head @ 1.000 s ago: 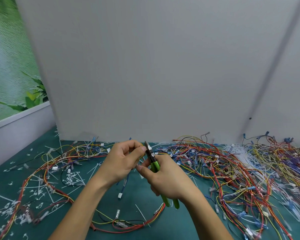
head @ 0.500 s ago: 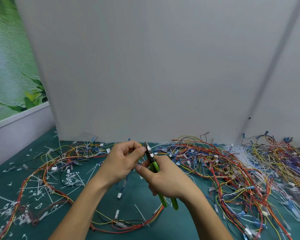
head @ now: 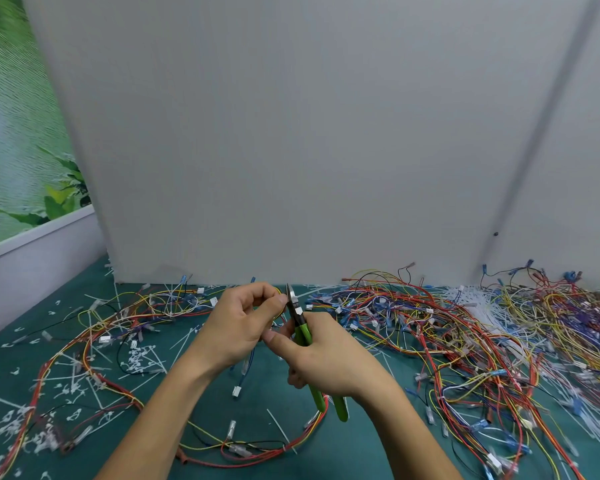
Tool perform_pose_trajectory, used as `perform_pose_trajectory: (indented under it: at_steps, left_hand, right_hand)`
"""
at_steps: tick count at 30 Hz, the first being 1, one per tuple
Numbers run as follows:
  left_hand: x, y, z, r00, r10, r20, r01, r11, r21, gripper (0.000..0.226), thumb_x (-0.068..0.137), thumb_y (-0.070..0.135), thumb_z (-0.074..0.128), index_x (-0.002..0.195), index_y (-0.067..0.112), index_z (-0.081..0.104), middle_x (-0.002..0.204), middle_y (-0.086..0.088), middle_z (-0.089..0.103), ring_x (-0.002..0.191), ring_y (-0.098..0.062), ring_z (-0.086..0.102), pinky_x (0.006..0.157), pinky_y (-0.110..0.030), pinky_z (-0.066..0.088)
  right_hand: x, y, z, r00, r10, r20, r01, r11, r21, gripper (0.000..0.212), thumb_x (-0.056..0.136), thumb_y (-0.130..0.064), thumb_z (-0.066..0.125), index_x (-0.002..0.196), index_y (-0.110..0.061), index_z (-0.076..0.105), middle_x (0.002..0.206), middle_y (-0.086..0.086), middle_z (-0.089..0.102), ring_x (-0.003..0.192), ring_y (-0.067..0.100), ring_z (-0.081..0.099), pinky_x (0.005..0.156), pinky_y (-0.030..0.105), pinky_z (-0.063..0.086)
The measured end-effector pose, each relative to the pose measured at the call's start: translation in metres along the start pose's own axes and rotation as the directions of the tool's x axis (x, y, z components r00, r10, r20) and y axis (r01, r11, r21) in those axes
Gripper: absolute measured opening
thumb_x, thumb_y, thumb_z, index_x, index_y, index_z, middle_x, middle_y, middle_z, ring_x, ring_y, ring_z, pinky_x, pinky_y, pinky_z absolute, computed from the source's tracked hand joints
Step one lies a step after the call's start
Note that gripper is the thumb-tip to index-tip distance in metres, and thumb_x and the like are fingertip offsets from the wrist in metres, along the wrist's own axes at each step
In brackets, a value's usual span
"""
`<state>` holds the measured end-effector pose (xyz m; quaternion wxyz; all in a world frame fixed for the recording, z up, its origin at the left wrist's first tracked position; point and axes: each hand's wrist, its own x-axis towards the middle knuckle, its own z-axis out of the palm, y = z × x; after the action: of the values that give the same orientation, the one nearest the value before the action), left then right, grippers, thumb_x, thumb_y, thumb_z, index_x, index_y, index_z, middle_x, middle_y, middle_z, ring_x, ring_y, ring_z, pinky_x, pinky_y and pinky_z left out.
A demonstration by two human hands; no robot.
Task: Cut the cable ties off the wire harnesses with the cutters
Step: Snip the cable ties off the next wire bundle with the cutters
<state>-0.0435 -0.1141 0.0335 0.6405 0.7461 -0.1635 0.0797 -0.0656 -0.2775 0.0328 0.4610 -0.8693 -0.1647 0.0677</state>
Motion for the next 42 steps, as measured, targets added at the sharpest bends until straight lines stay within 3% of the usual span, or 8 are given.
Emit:
perform_pose_trajectory:
  at_steps: [7, 14, 19, 23, 25, 31, 37, 42]
  left_hand:
    - [-0.001, 0.001, 0.000, 0.999, -0.015, 0.031, 0.015, 1.000, -0.014, 0.036, 0.100, 0.011, 0.059, 0.065, 0.022, 0.062, 0.049, 0.007, 0.039, 0.045, -0.013, 0.028, 0.044, -0.021, 0.027]
    - [-0.001, -0.001, 0.002, 0.999, -0.004, 0.042, 0.004, 1.000, 0.000, 0.037, 0.101, 0.013, 0.060, 0.066, 0.024, 0.063, 0.049, 0.008, 0.038, 0.044, -0.011, 0.029, 0.044, -0.020, 0.028]
    - [-0.001, -0.002, 0.000, 0.999, -0.007, 0.034, 0.006, 1.000, 0.017, 0.036, 0.101, 0.012, 0.061, 0.066, 0.023, 0.063, 0.048, 0.008, 0.042, 0.044, -0.009, 0.031, 0.044, -0.017, 0.029]
    - [-0.001, 0.000, 0.001, 0.999, -0.014, 0.033, 0.014, 1.000, 0.005, 0.039, 0.100, 0.010, 0.060, 0.064, 0.023, 0.061, 0.048, 0.009, 0.039, 0.044, -0.011, 0.028, 0.043, -0.018, 0.027]
    - [-0.002, 0.002, 0.001, 0.999, -0.017, 0.037, 0.018, 1.000, -0.014, 0.040, 0.100, 0.009, 0.059, 0.062, 0.023, 0.061, 0.048, 0.008, 0.037, 0.044, -0.011, 0.027, 0.043, -0.018, 0.026]
    - [-0.002, 0.000, 0.002, 0.999, -0.007, 0.049, 0.006, 1.000, 0.004, 0.037, 0.100, 0.016, 0.062, 0.064, 0.026, 0.062, 0.050, 0.007, 0.039, 0.046, -0.014, 0.029, 0.044, -0.019, 0.027]
    - [-0.001, -0.001, -0.002, 0.999, 0.004, 0.046, -0.006, 0.999, 0.053, 0.037, 0.101, 0.015, 0.061, 0.066, 0.028, 0.064, 0.050, 0.011, 0.045, 0.046, -0.008, 0.034, 0.046, -0.017, 0.031]
    - [-0.003, 0.002, 0.000, 0.999, -0.006, 0.036, 0.006, 1.000, 0.011, 0.037, 0.100, 0.010, 0.060, 0.065, 0.021, 0.060, 0.048, 0.010, 0.040, 0.044, -0.010, 0.029, 0.044, -0.017, 0.028]
  right_hand:
    - [-0.001, 0.001, -0.007, 1.000, 0.012, -0.024, -0.015, 0.994, -0.105, 0.033, 0.098, -0.049, 0.061, 0.086, -0.019, 0.055, 0.060, -0.001, 0.058, 0.047, 0.020, 0.063, 0.053, 0.038, 0.057]
    - [-0.002, 0.003, -0.011, 1.000, 0.025, -0.003, -0.026, 0.991, -0.132, 0.036, 0.096, -0.052, 0.061, 0.089, -0.017, 0.056, 0.061, 0.002, 0.065, 0.049, 0.019, 0.067, 0.061, 0.043, 0.061]
    - [-0.002, 0.001, -0.007, 0.998, 0.035, 0.060, -0.031, 0.998, -0.060, 0.037, 0.096, -0.048, 0.062, 0.097, -0.012, 0.058, 0.074, 0.013, 0.076, 0.070, 0.024, 0.076, 0.079, 0.048, 0.063]
    - [-0.003, 0.001, -0.010, 1.000, 0.021, 0.016, -0.019, 0.990, -0.137, 0.029, 0.098, -0.048, 0.060, 0.091, -0.019, 0.056, 0.062, 0.001, 0.066, 0.052, 0.017, 0.069, 0.062, 0.038, 0.061]
    - [-0.003, 0.002, -0.011, 1.000, 0.011, -0.010, -0.013, 0.986, -0.166, 0.030, 0.099, -0.048, 0.059, 0.090, -0.019, 0.057, 0.063, -0.001, 0.061, 0.050, 0.024, 0.067, 0.057, 0.041, 0.059]
    - [-0.003, 0.003, -0.013, 1.000, 0.030, 0.005, -0.029, 0.988, -0.151, 0.033, 0.098, -0.051, 0.059, 0.089, -0.019, 0.056, 0.062, 0.000, 0.062, 0.052, 0.022, 0.070, 0.060, 0.044, 0.061]
    - [-0.003, -0.001, -0.009, 0.998, 0.026, 0.062, -0.021, 0.996, -0.083, 0.032, 0.097, -0.051, 0.061, 0.094, -0.019, 0.058, 0.075, 0.011, 0.076, 0.071, 0.025, 0.076, 0.079, 0.047, 0.063]
    - [-0.005, 0.000, -0.009, 1.000, 0.014, 0.014, -0.013, 0.994, -0.110, 0.033, 0.100, -0.047, 0.057, 0.083, -0.019, 0.052, 0.058, 0.005, 0.066, 0.047, 0.018, 0.066, 0.058, 0.038, 0.059]
